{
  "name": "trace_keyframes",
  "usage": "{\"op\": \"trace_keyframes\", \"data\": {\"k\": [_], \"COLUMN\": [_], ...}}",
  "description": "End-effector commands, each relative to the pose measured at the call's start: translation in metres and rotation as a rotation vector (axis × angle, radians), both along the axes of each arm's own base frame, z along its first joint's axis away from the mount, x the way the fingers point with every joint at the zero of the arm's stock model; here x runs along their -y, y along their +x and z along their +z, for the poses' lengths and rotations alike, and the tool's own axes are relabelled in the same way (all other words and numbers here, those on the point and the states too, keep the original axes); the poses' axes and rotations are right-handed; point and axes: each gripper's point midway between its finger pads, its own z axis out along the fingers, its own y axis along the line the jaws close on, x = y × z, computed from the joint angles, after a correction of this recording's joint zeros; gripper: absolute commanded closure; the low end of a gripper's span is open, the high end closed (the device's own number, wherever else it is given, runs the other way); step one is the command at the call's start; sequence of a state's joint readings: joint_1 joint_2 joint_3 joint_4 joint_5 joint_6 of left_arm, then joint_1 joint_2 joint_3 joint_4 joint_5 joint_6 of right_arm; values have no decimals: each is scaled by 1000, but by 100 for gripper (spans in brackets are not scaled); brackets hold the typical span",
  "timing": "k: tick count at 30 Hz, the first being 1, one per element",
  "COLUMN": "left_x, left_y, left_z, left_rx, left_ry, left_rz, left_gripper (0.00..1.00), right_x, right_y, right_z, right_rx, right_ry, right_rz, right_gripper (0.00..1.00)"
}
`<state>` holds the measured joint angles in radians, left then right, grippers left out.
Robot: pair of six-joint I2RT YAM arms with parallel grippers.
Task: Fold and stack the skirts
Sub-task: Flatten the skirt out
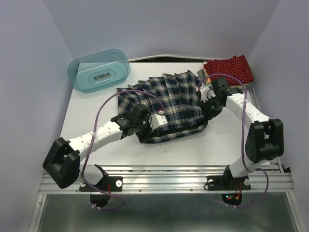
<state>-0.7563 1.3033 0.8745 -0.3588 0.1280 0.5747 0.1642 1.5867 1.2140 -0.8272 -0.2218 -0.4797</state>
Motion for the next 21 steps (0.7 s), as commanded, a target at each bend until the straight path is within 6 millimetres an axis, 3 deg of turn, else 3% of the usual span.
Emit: {"op": "trace_keyframes", "data": {"k": [1, 7, 11, 21], "left_x": [-9, -26, -26, 10], "left_y": [7, -5, -10, -12], "left_z": [-14, -40, -35, -20], "left_rx": [40, 3, 4, 70], "left_ry": [78, 175, 137, 76], "left_rz": [57, 48, 51, 17], "left_gripper": [16, 20, 16, 14], "right_x": [-2, 5, 4, 4], "right_y": [1, -19, -29, -34], "right_z": [-5, -28, -29, -33], "right_rx": [14, -41, -48, -45], "right_ry": [12, -14, -1, 11], "right_rz": [33, 22, 17, -23], "right_gripper": [60, 64, 64, 62]}}
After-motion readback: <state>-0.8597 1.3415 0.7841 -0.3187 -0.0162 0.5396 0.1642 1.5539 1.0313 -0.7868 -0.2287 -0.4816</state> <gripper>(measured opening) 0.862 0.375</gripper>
